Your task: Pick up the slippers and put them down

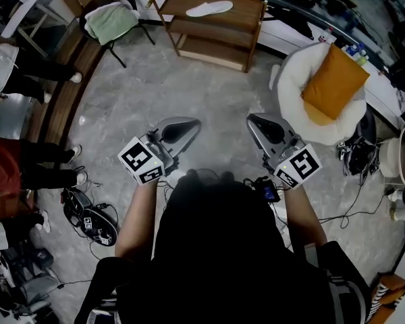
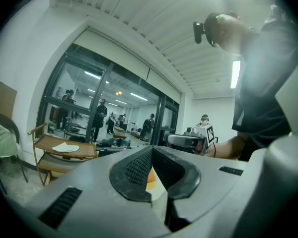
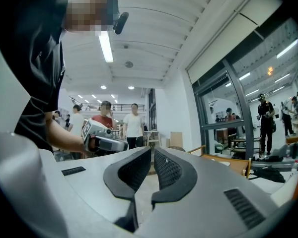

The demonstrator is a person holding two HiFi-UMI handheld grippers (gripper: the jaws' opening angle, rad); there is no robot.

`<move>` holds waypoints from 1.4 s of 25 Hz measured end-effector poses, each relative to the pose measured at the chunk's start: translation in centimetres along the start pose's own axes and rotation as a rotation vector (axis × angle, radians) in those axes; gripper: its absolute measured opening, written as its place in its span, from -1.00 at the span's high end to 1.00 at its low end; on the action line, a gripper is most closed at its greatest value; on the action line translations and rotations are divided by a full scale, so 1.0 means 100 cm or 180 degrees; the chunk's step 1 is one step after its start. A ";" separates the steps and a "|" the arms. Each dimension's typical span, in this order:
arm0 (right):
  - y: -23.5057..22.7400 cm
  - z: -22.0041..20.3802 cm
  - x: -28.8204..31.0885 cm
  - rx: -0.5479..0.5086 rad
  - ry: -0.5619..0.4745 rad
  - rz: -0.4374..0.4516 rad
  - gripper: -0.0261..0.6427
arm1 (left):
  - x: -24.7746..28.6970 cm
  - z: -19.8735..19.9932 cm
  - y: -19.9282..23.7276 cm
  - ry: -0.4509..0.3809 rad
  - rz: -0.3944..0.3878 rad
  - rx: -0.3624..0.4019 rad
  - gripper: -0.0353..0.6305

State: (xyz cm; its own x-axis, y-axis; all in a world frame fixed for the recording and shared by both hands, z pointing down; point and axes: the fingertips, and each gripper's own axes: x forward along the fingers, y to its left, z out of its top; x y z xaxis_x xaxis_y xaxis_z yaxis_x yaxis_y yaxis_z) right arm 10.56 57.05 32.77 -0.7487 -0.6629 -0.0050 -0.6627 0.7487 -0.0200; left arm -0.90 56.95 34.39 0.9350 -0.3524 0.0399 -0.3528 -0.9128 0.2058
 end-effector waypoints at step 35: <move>-0.117 0.013 0.226 -0.0157 0.0134 -0.0365 0.83 | 0.001 0.039 0.254 0.0019 -0.0162 -0.0047 0.86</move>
State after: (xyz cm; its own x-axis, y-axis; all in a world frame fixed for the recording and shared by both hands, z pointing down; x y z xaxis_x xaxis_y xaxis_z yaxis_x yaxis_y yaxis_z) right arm 1.38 33.30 31.59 -0.6673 -0.7439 0.0365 -0.7433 0.6683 0.0313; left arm -9.94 32.97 35.84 0.9519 -0.3045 0.0347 -0.3044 -0.9263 0.2222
